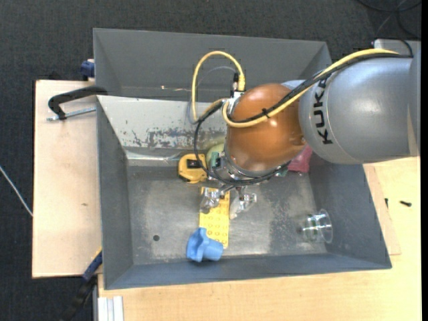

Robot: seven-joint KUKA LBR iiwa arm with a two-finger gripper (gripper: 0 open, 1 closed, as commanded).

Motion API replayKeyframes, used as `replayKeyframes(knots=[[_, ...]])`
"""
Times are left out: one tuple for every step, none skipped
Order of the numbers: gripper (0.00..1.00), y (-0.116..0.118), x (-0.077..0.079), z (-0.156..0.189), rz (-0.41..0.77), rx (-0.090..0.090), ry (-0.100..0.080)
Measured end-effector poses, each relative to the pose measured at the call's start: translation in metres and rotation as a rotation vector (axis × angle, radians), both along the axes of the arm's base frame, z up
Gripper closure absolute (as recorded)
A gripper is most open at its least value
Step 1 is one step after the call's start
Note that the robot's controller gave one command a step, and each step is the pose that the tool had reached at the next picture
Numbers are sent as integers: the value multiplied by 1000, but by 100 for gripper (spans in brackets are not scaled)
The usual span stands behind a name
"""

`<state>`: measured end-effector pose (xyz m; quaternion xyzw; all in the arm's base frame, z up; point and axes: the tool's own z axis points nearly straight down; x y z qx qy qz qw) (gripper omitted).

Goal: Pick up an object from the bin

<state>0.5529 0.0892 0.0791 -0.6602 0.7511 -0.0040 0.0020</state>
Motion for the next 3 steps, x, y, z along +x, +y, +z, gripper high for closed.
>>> replayKeyframes(knots=[[100, 0, 0, 0, 0, 0, 0], [100, 0, -1, 4, 0, 2, 3], [100, 1, -2, 18, -1, 6, 4]])
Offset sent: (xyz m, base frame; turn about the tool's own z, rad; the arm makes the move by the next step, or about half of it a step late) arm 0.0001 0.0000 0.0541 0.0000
